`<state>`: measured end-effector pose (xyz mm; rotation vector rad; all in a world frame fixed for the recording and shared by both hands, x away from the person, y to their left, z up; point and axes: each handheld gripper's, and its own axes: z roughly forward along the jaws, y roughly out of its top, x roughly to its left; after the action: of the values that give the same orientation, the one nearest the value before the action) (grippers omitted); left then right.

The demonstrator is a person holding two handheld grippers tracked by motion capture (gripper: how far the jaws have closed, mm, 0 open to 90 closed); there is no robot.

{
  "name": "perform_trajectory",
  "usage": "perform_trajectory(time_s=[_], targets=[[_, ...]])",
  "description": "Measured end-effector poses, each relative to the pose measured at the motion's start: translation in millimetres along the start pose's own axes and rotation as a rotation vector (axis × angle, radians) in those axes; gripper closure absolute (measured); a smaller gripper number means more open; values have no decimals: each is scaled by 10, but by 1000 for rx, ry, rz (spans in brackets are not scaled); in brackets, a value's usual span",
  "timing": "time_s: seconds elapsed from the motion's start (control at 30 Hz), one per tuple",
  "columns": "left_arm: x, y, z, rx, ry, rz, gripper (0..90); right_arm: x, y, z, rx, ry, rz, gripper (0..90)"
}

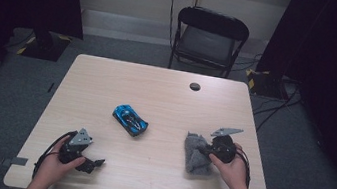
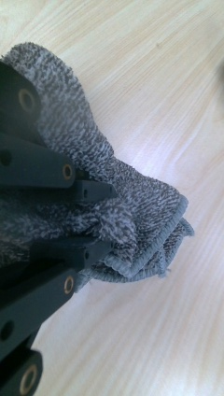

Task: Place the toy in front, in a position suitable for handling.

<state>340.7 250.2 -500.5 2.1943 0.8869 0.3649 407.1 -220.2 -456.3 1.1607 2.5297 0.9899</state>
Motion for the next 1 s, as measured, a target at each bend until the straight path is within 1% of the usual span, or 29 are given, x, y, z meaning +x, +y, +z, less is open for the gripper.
perform_trajectory(time_s=[0.1,0.13,0.2,0.3,0.37,0.5,0.57,0.63,0.7,0.77,0.8,0.83,0.87,0.9,1.0], targets=[[-4,9,5,-3,-1,-6,59,-1,-43,46,-1,-2,5,755],[-4,16,14,-5,6,-9,61,-12,-73,69,-16,3,24,721],[-6,19,16,-3,5,-6,60,-27,-92,71,-30,6,43,705],[-3,21,17,-1,5,-1,59,-33,-104,57,-40,6,48,649],[-2,21,17,-1,4,0,59,-29,-102,49,-46,4,47,630],[-2,21,17,-1,4,0,58,-12,-85,23,-51,2,45,549],[-4,20,18,-2,4,-3,58,6,-66,1,-59,-5,45,484],[-5,20,18,-2,4,-5,58,25,-40,-25,-74,5,53,416],[-3,19,19,-3,2,-5,58,61,0,-52,-80,-5,37,357],[-4,19,19,-3,3,-5,58,119,70,-94,-89,-11,7,324],[-4,19,19,-3,3,-5,58,119,70,-94,-89,-11,7,324],[-4,20,18,-1,4,-3,57,180,144,-131,-103,-21,-13,288],[-4,20,18,-1,4,-3,57,180,144,-131,-103,-21,-13,288],[-5,19,18,-2,4,-5,57,243,226,-157,-108,-31,-37,259],[-5,19,18,-2,4,-5,57,336,349,-178,-113,-30,-62,242]])
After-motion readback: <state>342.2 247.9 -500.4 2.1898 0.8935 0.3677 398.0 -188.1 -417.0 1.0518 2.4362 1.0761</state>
